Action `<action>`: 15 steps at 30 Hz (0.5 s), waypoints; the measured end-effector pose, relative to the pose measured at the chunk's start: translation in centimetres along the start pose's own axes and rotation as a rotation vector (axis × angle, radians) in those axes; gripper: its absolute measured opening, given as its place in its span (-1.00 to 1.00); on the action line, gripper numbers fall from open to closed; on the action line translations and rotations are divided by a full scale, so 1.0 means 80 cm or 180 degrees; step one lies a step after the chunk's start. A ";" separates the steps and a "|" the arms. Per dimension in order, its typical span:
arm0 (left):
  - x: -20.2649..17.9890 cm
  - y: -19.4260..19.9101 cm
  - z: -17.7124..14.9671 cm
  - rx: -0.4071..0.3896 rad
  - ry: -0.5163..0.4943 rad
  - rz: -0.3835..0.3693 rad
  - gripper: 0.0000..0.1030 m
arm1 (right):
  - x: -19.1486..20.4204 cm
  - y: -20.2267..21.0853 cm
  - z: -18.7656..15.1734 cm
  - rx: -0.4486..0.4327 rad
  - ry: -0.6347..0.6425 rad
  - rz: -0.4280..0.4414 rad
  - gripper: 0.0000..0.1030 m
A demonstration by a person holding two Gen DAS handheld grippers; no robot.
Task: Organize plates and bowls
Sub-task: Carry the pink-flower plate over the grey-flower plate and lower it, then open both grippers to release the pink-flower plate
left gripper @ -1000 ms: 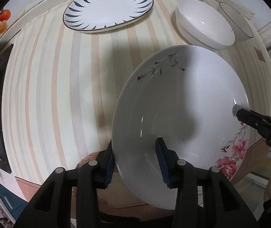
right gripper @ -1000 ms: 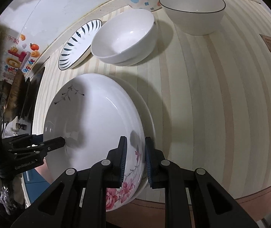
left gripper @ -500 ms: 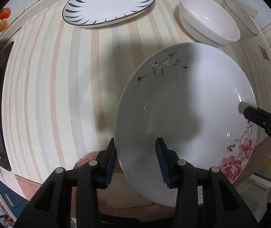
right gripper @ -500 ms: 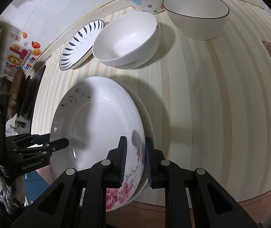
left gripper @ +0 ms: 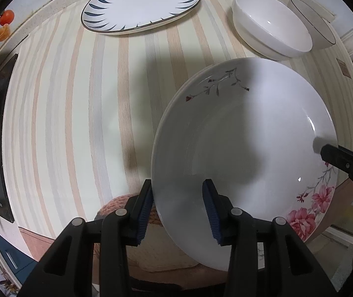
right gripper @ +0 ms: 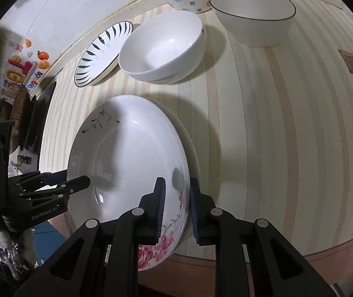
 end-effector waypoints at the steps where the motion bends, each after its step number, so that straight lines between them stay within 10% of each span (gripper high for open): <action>1: 0.001 -0.001 -0.001 0.0009 0.0006 -0.0020 -0.27 | -0.001 0.000 0.000 0.0015 -0.0020 0.0006 -0.58; 15: 0.067 0.030 -0.008 -0.0166 0.0226 -0.0112 -0.26 | -0.014 0.011 0.006 0.0243 -0.0281 0.0107 -0.57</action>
Point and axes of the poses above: each gripper's, at about its wrist camera, not at the fingertips, and y roughly against the way its jaws point, x to its left, z to its top, the point moved 1 cm from there along -y, roughly the way its jaws point, and after that the axes turned 12 degrees about -y, right-handed, at the moved point
